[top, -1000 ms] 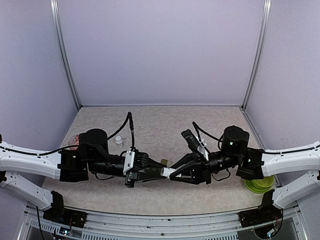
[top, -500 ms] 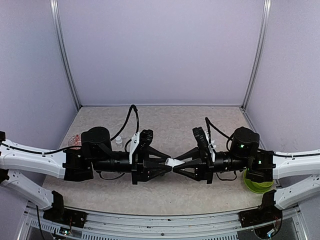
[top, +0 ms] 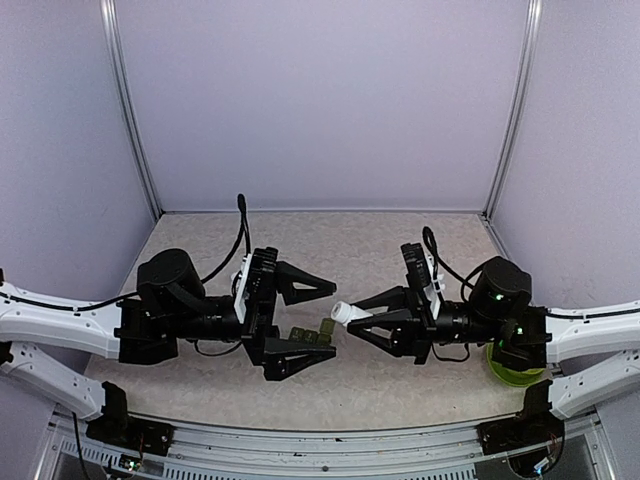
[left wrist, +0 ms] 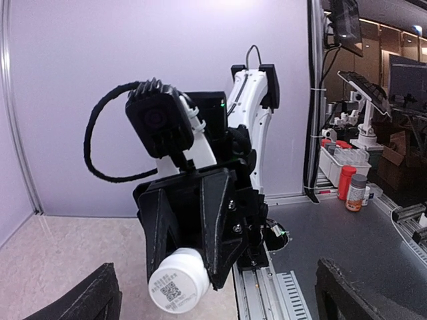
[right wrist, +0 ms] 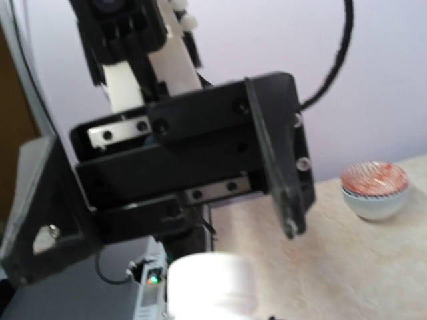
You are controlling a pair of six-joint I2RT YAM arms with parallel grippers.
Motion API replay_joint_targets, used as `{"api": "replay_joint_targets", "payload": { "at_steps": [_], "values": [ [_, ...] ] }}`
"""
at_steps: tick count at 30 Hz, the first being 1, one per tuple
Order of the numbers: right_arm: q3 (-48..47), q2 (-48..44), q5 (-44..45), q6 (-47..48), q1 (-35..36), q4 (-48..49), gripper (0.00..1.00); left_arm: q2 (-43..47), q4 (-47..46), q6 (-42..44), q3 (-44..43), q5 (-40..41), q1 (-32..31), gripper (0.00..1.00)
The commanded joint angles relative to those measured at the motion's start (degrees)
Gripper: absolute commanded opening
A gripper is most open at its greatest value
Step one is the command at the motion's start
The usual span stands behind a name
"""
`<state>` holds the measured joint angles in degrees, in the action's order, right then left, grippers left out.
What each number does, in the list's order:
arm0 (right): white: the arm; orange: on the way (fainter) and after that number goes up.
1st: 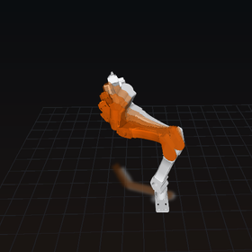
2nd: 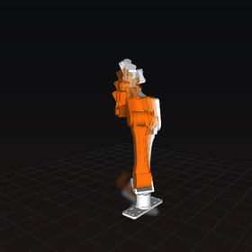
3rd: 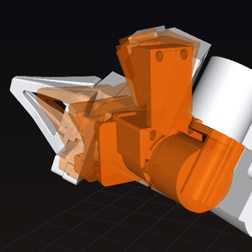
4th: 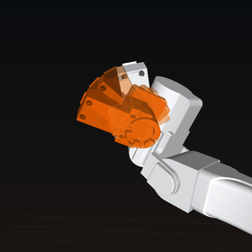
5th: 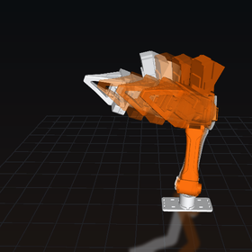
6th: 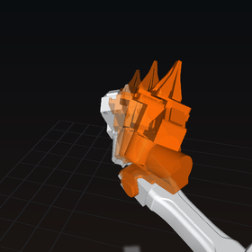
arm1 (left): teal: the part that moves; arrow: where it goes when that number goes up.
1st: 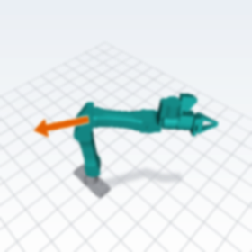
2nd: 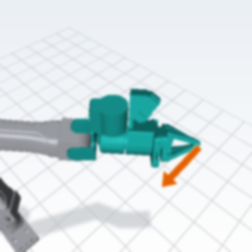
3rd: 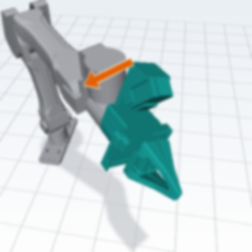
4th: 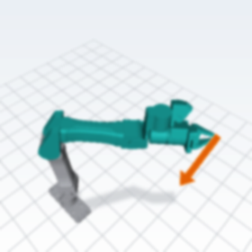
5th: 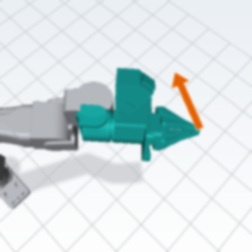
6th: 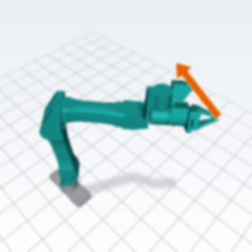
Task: Sort the pills into containers
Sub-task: Unscrew the lid of the pill bottle from the pill bottle.
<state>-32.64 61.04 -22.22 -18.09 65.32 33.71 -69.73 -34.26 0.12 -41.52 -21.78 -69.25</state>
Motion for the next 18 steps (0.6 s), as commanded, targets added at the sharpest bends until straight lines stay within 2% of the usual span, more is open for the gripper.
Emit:
{"api": "replay_joint_targets", "payload": {
  "at_steps": [1, 4, 10, 18],
  "values": [
    [1.3, 2.5, -0.3, -3.1, 1.7, 9.2, 0.15, -1.8, -7.4, 3.4, 1.1, -6.8, -0.3, 0.99],
    [0.8, 5.4, -0.6, -4.3, 2.1, 11.9, 0.15, -3.5, -10.9, 2.9, 1.2, -9.6, -0.3, 0.99],
    [0.1, 11.9, 0.1, -6.2, 3.8, 18.4, 0.14, -6.0, -13.2, 1.8, 0.8, -10.1, -0.4, 0.99],
    [4.3, 12.9, 7.3, -7.8, 4.3, 27.2, 0.14, -5.7, -15.0, 1.3, 2.5, -9.7, -0.9, 0.99]
  ]
}}
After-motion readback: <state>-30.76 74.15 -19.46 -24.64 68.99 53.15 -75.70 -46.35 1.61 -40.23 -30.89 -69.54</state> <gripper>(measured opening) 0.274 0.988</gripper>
